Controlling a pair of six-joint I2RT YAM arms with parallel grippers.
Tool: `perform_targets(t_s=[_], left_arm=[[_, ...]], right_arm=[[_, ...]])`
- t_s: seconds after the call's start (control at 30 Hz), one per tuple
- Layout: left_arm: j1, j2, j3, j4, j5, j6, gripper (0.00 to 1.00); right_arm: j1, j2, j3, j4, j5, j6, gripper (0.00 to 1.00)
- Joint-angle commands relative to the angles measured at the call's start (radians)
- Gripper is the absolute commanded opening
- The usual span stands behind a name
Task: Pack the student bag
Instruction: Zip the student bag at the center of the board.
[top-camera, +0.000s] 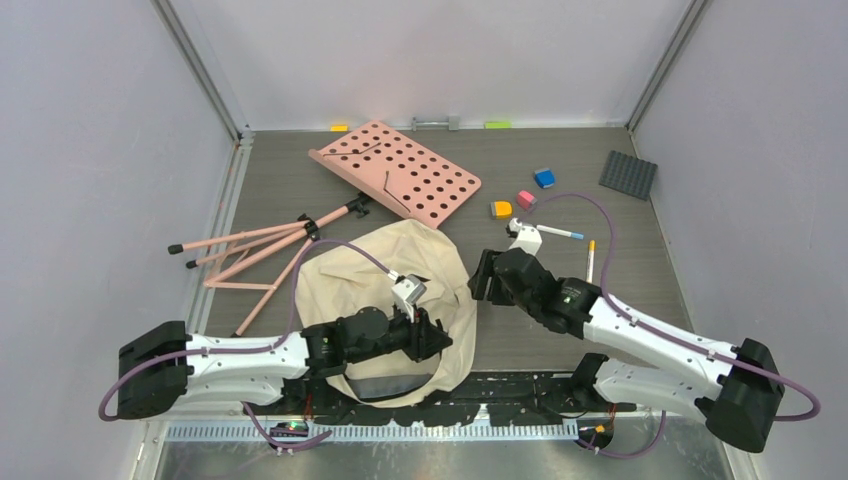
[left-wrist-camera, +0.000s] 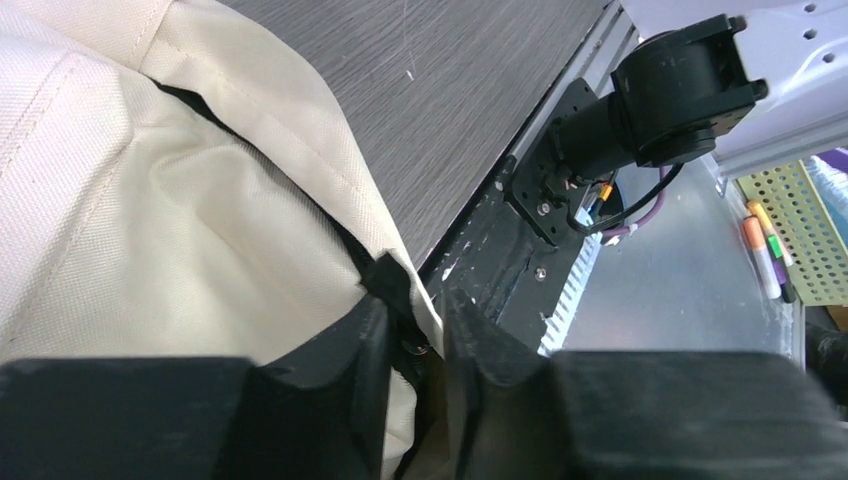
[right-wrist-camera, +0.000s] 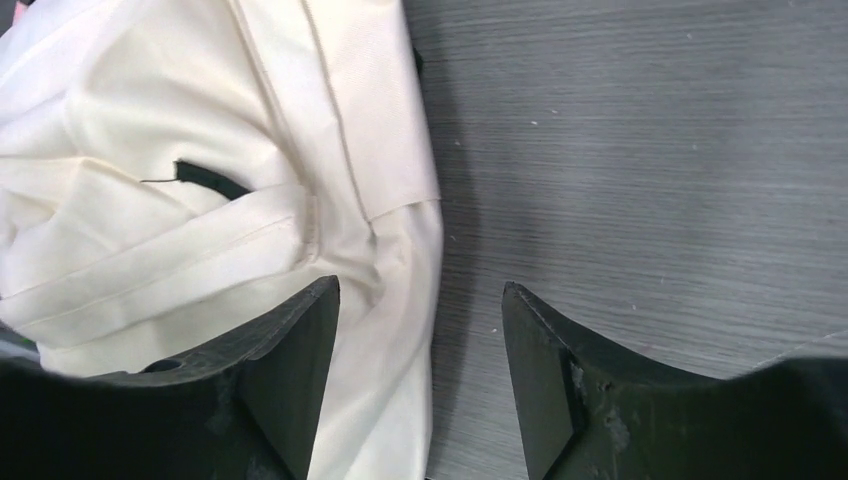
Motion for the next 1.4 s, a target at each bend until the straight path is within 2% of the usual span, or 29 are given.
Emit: perform_targets(t_s=[0.0, 0.1, 0.23, 0.53, 0.83, 1.1, 1.27, 1.37], left_arm=[[-0.006, -0.011, 0.002, 0.070, -0.019, -0.012, 0.30], [-0.006, -0.016, -0.003, 0.075, -0.031, -0.014, 0.38], [-0.006, -0.010, -0.007, 0.082, -0.058, -0.017, 0.45], [-0.006, -0.012, -0.019, 0.101, -0.160, -0.061, 0.43], [-0.006, -0.009, -0.018, 0.117, -0.158, -0.073, 0.38], [-0.006, -0.003, 0.014, -0.002, -0.227, -0.148, 0.35], [-0.006, 0.030, 0.039, -0.019, -0.214, -0.182, 0.37], [-0.005, 0.050, 0.045, 0.009, -0.198, -0.210, 0.37]], right_arm=[[0.031, 0.047, 0.100, -0.058, -0.041, -0.098, 0.67], [0.064, 0.075, 0.109, -0.025, -0.068, -0.102, 0.68], [0.124, 0.115, 0.107, 0.011, -0.053, -0.087, 0.68], [0.209, 0.214, 0.120, 0.050, -0.005, -0.052, 0.68], [0.226, 0.231, 0.127, 0.070, 0.020, -0.030, 0.66], [0.226, 0.184, 0.100, 0.089, 0.013, -0.011, 0.60], [0.226, 0.182, 0.092, 0.105, -0.012, -0.013, 0.47], [0.226, 0.182, 0.090, 0.110, -0.014, -0.010, 0.44]])
